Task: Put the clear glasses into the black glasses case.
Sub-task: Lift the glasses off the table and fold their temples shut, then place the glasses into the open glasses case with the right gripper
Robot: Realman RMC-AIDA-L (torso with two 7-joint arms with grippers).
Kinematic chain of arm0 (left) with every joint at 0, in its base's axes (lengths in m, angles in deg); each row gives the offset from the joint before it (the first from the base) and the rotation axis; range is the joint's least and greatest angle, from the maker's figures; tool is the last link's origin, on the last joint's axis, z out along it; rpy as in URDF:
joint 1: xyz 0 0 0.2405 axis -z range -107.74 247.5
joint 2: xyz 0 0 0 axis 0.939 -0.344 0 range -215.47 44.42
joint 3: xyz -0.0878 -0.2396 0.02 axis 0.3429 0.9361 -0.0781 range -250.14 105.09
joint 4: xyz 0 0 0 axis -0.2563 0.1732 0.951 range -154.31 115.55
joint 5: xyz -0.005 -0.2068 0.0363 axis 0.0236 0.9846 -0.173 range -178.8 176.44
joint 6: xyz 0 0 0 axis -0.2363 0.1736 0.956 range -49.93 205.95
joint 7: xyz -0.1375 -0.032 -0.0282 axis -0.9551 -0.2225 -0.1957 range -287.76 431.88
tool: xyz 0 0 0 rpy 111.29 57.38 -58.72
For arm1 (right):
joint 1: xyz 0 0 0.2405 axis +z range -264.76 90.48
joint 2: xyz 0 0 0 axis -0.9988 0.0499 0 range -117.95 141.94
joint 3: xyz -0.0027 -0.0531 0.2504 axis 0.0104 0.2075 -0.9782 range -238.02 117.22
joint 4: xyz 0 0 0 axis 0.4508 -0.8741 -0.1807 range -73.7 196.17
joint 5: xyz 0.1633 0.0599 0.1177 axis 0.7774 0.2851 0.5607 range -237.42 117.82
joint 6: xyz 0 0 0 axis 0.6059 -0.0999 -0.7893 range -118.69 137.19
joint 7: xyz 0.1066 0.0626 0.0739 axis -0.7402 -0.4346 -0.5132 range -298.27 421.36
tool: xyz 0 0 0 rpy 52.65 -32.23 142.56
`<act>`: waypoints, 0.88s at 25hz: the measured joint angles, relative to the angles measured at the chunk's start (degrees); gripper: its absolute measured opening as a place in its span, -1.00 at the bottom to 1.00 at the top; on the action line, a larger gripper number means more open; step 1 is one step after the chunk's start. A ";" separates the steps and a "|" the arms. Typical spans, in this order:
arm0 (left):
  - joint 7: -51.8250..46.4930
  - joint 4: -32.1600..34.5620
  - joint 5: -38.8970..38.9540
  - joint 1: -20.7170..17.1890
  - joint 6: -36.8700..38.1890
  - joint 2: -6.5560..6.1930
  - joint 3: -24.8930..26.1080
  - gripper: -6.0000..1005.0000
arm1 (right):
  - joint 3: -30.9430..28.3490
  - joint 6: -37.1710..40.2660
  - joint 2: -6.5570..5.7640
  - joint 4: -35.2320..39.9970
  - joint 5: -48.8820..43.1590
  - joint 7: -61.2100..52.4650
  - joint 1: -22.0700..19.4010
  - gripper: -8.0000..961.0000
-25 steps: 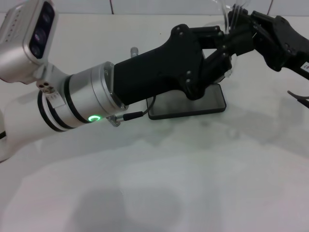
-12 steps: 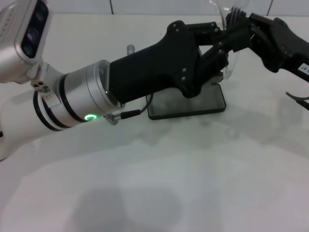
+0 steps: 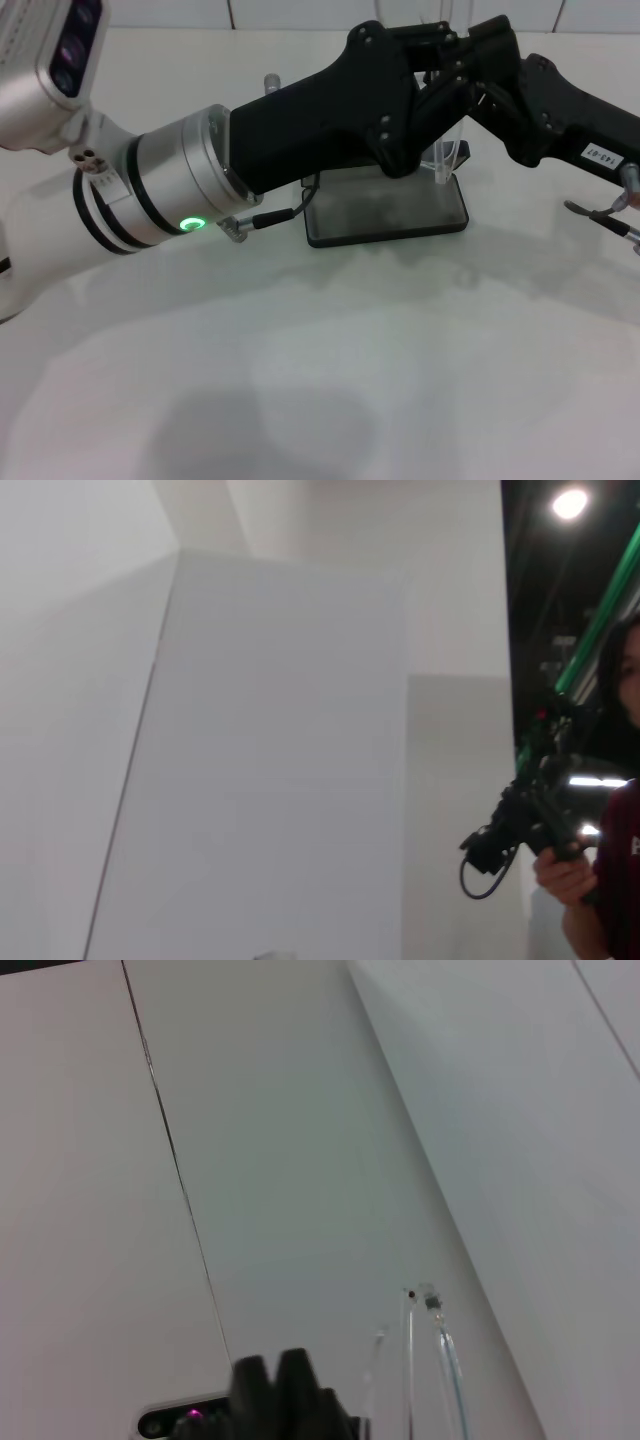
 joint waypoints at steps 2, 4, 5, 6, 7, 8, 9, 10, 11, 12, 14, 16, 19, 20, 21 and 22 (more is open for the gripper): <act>0.02 -0.65 0.15 0.17 -0.37 0.03 0.08 -0.80 | 0.17 -0.05 0.00 0.01 0.03 0.00 0.14 -0.83; 0.10 -1.34 0.35 0.36 -0.52 0.04 0.10 -0.80 | 0.30 -0.06 0.00 0.02 0.03 0.00 0.33 -0.83; 0.20 -1.95 0.40 0.63 -0.56 0.05 0.11 -0.80 | 0.51 -0.07 0.00 0.02 0.01 0.00 0.47 -0.83; 0.20 -1.95 0.40 0.63 -0.56 0.05 0.11 -0.80 | 0.78 -0.08 0.00 0.02 0.01 0.00 0.59 -0.83; 0.24 -2.22 0.40 0.79 -0.56 0.05 0.11 -0.80 | 0.90 -0.08 0.00 0.02 0.00 0.00 0.64 -0.82; 0.27 -2.44 0.42 0.94 -0.56 0.05 0.11 -0.80 | 1.01 -0.08 0.00 0.01 0.01 0.00 0.66 -0.82; 0.29 -2.56 0.43 0.99 -0.56 0.05 0.11 -0.80 | 1.01 -0.07 0.00 0.02 0.05 0.00 0.67 -0.82; 0.30 -2.57 0.43 1.00 -0.56 0.06 0.11 -0.80 | 1.02 -0.04 0.00 0.01 0.10 0.00 0.68 -0.82; 0.30 -2.59 0.43 1.00 -0.49 0.06 0.11 -0.80 | 1.03 -0.03 0.00 0.02 0.20 -0.01 0.68 -0.82; 0.30 -2.60 0.43 0.99 -0.42 0.05 0.11 -0.80 | 1.04 -0.02 0.00 0.03 0.31 0.00 0.62 -0.82; 0.28 -2.50 0.43 0.78 0.01 0.03 0.12 -0.80 | 0.90 -0.03 0.00 0.04 0.37 0.00 0.38 -0.82; 0.29 -2.21 0.43 0.46 0.86 0.00 0.35 -0.80 | 0.53 0.08 0.00 0.07 0.82 0.15 -0.21 -0.82; 0.22 -2.02 0.39 0.13 2.61 -0.13 0.92 -0.80 | 0.38 0.39 -0.14 0.17 1.90 0.50 -0.98 -0.82; -0.03 -1.99 0.13 -0.39 5.22 -0.72 1.64 -0.80 | 0.36 0.51 -0.28 0.36 2.19 0.54 -1.27 -0.82; -0.04 -1.98 0.05 -0.65 6.00 -1.04 1.91 -0.80 | 0.35 0.63 -0.47 0.75 2.45 0.53 -1.61 -0.82; -0.07 -1.97 -0.06 -1.07 7.13 -1.55 2.33 -0.80 | 0.36 0.74 -0.70 1.45 2.48 0.45 -2.08 -0.82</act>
